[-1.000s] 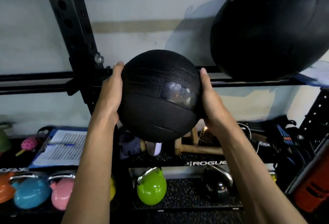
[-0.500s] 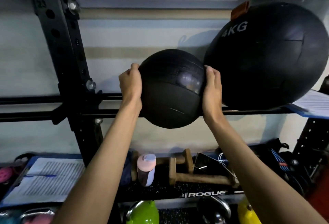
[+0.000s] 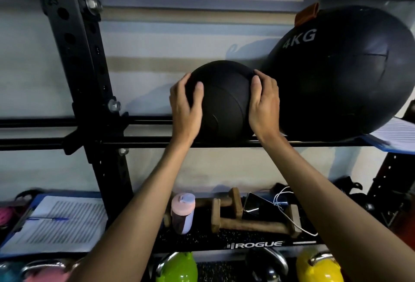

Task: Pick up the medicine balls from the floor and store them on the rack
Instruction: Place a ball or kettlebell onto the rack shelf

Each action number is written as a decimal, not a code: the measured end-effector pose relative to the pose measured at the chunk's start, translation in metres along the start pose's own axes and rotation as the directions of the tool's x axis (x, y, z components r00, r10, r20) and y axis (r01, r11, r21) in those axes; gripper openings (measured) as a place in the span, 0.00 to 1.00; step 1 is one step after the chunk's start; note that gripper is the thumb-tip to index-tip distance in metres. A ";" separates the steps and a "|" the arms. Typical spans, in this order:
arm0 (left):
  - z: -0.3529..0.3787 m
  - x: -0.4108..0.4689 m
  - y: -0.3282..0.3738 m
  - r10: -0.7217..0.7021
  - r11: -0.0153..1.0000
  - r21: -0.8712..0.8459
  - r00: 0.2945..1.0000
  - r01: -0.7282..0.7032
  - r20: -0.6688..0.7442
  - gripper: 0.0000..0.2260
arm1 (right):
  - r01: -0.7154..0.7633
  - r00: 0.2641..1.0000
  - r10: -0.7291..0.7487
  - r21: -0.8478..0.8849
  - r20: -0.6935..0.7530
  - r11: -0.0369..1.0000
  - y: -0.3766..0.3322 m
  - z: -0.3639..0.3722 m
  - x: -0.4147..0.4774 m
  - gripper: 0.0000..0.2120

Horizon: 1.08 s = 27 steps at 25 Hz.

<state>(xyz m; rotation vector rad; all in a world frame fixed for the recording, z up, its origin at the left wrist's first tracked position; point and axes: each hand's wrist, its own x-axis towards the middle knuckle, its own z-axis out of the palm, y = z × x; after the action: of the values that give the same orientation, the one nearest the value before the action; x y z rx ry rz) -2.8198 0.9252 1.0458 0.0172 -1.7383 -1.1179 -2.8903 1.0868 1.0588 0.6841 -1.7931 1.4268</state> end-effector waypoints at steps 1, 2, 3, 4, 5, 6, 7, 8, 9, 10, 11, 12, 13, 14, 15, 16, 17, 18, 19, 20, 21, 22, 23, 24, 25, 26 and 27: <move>0.002 -0.011 -0.003 0.027 0.999 0.025 0.999 -0.027 0.025 0.24 | 0.006 1.000 -0.006 -0.031 -0.014 0.999 -0.002 -0.001 0.004 0.19; 0.005 -0.016 -0.006 0.033 0.999 0.037 0.998 -0.034 0.044 0.26 | 0.025 0.999 -0.027 -0.053 -0.035 0.998 -0.005 -0.003 0.007 0.18; 0.005 -0.017 -0.007 0.022 0.999 0.045 0.998 -0.025 0.058 0.27 | 0.065 0.996 -0.069 -0.073 -0.048 0.995 -0.008 -0.005 0.008 0.17; 0.006 -0.013 -0.007 -0.008 0.999 0.053 0.998 0.005 0.066 0.28 | 0.129 0.990 -0.133 -0.102 -0.038 0.986 -0.009 -0.007 0.005 0.17; 0.007 -0.007 -0.007 -0.056 0.997 0.064 0.996 0.051 0.075 0.28 | 0.207 0.978 -0.208 -0.153 0.007 0.966 -0.008 -0.007 -0.001 0.18; 0.008 0.003 -0.008 -0.119 0.990 0.079 0.989 0.113 0.086 0.29 | 0.277 0.960 -0.262 -0.213 0.098 0.937 -0.005 -0.005 -0.010 0.21; 0.009 0.013 -0.011 -0.190 0.979 0.094 0.977 0.181 0.100 0.30 | 0.319 0.940 -0.267 -0.268 0.215 0.909 -0.002 -0.004 -0.019 0.26; 0.011 0.023 -0.015 -0.256 0.963 0.115 0.959 0.242 0.121 0.32 | 0.317 0.923 -0.219 -0.305 0.315 0.898 0.002 -0.002 -0.024 0.30; 0.012 0.029 -0.019 -0.303 0.949 0.142 0.940 0.282 0.157 0.33 | 0.279 0.916 -0.149 -0.323 0.372 0.904 0.005 -0.001 -0.025 0.33; 0.014 0.032 -0.024 -0.323 0.942 0.167 0.925 0.292 0.202 0.33 | 0.214 0.915 -0.076 -0.317 0.396 0.924 0.008 0.000 -0.020 0.34; 0.016 0.032 -0.028 -0.321 0.942 0.182 0.916 0.282 0.242 0.33 | 0.146 0.913 -0.011 -0.301 0.408 0.942 0.008 0.000 -0.013 0.34; 0.017 0.032 -0.030 -0.316 0.944 0.188 0.910 0.272 0.269 0.32 | 0.099 0.909 0.033 -0.292 0.416 0.951 0.009 -0.001 -0.007 0.34; 0.017 0.034 -0.031 -0.316 0.944 0.189 0.904 0.269 0.290 0.32 | 0.082 0.909 0.050 -0.293 0.415 0.953 0.010 0.000 -0.004 0.34; 0.017 0.036 -0.030 -0.324 0.942 0.192 0.894 0.275 0.310 0.32 | 0.075 0.910 0.056 -0.294 0.412 0.953 0.011 0.000 -0.002 0.34; 0.015 0.038 -0.029 -0.337 0.938 0.204 0.883 0.282 0.328 0.32 | 0.069 0.908 0.062 -0.293 0.414 0.954 0.011 0.001 -0.003 0.34; 0.014 0.039 -0.027 -0.345 0.933 0.224 0.874 0.281 0.343 0.32 | 0.061 0.906 0.071 -0.295 0.417 0.954 0.011 0.003 -0.004 0.34; 0.013 0.040 -0.026 -0.350 0.930 0.246 0.866 0.274 0.357 0.32 | 0.050 0.906 0.083 -0.300 0.416 0.953 0.010 0.003 -0.005 0.34; 0.012 0.040 -0.025 -0.353 0.927 0.263 0.860 0.268 0.369 0.32 | 0.035 0.905 0.100 -0.306 0.414 0.951 0.008 0.003 -0.005 0.34; 0.011 0.040 -0.024 -0.354 0.926 0.271 0.856 0.264 0.376 0.32 | 0.022 0.904 0.115 -0.312 0.412 0.950 0.005 0.001 -0.006 0.34; 0.009 0.038 -0.023 -0.350 0.927 0.274 0.857 0.258 0.377 0.32 | 0.014 0.904 0.124 -0.318 0.409 0.948 0.001 0.000 -0.007 0.34; 0.008 0.034 -0.021 -0.337 0.929 0.278 0.868 0.243 0.366 0.32 | 0.005 0.907 0.129 -0.318 0.401 0.948 -0.002 -0.003 -0.010 0.34; 0.006 0.027 -0.018 -0.310 0.934 0.283 0.887 0.217 0.343 0.32 | -0.006 0.911 0.135 -0.313 0.390 0.950 -0.005 -0.006 -0.016 0.34; 0.003 0.017 -0.016 -0.269 0.942 0.283 0.910 0.181 0.315 0.30 | -0.021 0.914 0.145 -0.312 0.380 0.950 -0.007 -0.009 -0.024 0.33; -0.001 0.004 -0.015 -0.220 0.950 0.278 0.933 0.140 0.284 0.29 | -0.035 0.916 0.157 -0.315 0.369 0.948 -0.007 -0.012 -0.035 0.32; -0.006 -0.013 -0.014 -0.179 0.955 0.277 0.951 0.106 0.252 0.27 | -0.044 0.920 0.164 -0.321 0.357 0.946 -0.007 -0.015 -0.047 0.31; -0.012 -0.033 -0.015 -0.141 0.956 0.284 0.966 0.076 0.218 0.25 | -0.039 0.928 0.155 -0.325 0.339 0.945 -0.007 -0.018 -0.061 0.29; -0.018 -0.054 -0.016 -0.096 0.953 0.302 0.979 0.038 0.180 0.22 | -0.014 0.942 0.119 -0.317 0.315 0.948 -0.006 -0.020 -0.077 0.26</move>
<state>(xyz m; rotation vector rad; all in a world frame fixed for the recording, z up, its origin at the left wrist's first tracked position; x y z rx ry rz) -2.7884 0.9303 0.9957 0.1591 -2.0824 -0.9199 -2.8361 1.1022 1.0028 0.7317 -2.2619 1.0775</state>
